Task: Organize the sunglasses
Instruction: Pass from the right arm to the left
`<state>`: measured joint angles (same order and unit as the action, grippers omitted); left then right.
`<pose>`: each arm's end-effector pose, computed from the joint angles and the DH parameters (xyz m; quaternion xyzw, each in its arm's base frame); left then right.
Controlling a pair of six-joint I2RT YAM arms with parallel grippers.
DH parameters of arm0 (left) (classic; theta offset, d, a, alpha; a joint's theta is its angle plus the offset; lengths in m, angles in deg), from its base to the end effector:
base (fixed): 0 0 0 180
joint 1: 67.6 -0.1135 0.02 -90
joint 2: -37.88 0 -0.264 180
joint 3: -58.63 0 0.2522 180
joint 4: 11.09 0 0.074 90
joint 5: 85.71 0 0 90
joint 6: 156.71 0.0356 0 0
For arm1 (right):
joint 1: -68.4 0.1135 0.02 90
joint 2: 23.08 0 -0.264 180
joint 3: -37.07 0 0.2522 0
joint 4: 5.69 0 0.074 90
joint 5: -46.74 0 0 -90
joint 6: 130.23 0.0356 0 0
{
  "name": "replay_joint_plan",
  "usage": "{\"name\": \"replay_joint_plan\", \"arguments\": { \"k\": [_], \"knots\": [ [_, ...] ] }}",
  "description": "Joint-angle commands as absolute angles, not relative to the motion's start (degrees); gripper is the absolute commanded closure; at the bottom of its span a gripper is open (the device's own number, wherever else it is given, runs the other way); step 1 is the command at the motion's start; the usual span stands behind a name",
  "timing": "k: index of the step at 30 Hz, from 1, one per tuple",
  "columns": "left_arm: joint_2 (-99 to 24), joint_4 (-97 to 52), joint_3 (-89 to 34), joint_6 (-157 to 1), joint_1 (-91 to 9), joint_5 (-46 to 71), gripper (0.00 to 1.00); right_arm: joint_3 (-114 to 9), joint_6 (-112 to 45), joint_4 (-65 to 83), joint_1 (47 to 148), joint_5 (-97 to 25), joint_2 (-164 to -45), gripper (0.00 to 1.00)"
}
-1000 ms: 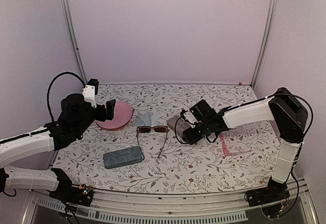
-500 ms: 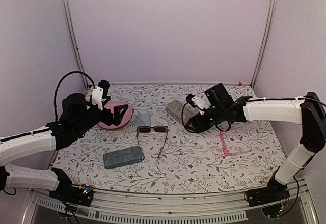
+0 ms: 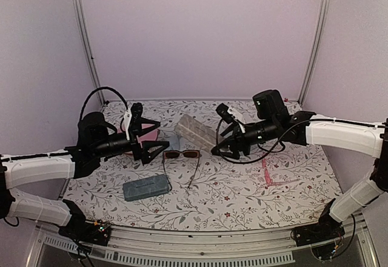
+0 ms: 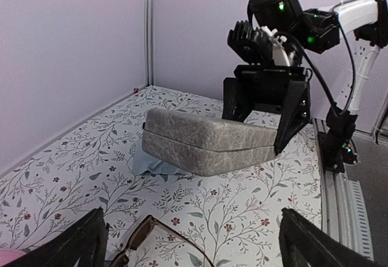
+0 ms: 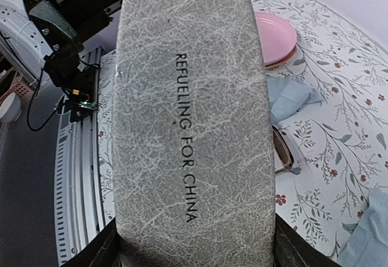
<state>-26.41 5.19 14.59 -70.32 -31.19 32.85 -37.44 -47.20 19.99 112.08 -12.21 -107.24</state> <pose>0.1888 -0.1604 0.2568 0.3615 0.6322 -0.3957 0.5595 0.2238 0.2391 0.2734 -0.4772 0.7211 0.3650 0.3451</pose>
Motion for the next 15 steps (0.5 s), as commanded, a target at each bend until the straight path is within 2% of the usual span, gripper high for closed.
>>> {"name": "replay_joint_plan", "arguments": {
  "k": [1, 15],
  "knots": [
    [-28.25, 7.74, 12.82, -68.83, -30.4, 41.59, 0.01, -39.85, -48.85, 15.77, 113.54, -4.11, -105.31, 0.63],
    [-34.14, 14.68, 10.24, -74.52, -30.33, 53.21, 0.01, -42.31, -51.83, 16.07, 116.27, -0.65, -107.74, 0.64]
  ]
}}
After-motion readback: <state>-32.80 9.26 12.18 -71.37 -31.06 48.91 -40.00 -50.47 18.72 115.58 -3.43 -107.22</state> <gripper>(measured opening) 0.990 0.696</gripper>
